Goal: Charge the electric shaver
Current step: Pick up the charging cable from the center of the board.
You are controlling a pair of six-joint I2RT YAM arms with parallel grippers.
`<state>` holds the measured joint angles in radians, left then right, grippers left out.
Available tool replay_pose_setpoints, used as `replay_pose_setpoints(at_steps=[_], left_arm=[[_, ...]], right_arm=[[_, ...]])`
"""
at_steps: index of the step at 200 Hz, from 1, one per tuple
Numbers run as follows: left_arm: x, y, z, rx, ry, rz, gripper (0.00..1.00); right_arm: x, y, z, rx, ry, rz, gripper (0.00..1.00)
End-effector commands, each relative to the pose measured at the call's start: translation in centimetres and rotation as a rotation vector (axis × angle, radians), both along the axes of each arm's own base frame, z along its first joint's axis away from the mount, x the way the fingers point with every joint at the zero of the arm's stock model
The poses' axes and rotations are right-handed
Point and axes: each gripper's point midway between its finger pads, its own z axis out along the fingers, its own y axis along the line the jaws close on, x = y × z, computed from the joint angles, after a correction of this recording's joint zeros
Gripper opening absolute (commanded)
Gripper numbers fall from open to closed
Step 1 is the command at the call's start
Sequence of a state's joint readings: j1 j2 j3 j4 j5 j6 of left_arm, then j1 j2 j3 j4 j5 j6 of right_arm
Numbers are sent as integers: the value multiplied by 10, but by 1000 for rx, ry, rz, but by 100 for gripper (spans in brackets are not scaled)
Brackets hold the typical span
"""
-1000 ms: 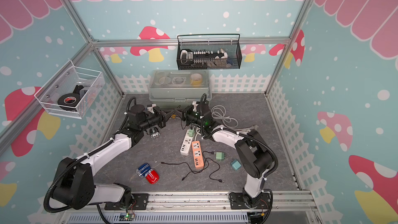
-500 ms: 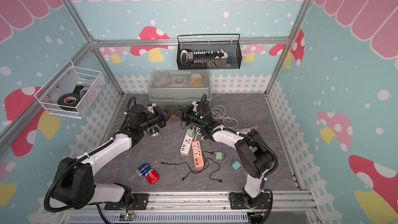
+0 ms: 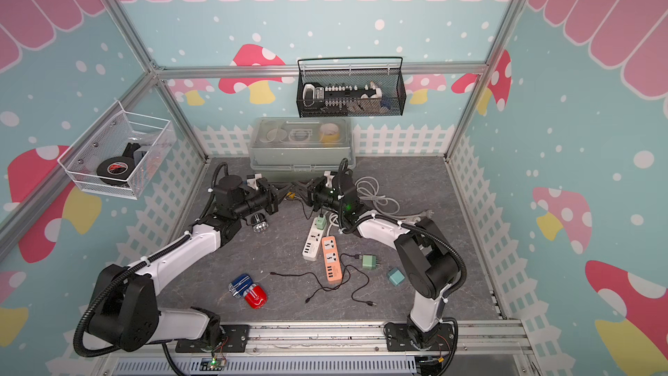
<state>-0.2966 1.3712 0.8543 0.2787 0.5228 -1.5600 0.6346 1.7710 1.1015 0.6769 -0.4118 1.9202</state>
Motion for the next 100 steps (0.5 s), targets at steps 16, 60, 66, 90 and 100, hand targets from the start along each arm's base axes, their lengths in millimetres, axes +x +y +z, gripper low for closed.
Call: replay_pose_setpoints(at_steps=[16, 60, 66, 90, 100], left_arm=[[-9, 2, 4, 2, -22, -16, 0], [-10, 2, 4, 4, -22, -16, 0], [-9, 3, 4, 5, -23, -14, 0], [-9, 3, 4, 5, -25, -14, 0], [-9, 3, 3, 5, -24, -14, 0]], right_arm=[[2, 1, 20, 49, -23, 6, 30], [2, 8, 17, 69, 10, 20, 33], [2, 9, 16, 70, 13, 23, 34], [0, 14, 8, 67, 43, 33, 36], [-1, 16, 5, 66, 54, 35, 36]])
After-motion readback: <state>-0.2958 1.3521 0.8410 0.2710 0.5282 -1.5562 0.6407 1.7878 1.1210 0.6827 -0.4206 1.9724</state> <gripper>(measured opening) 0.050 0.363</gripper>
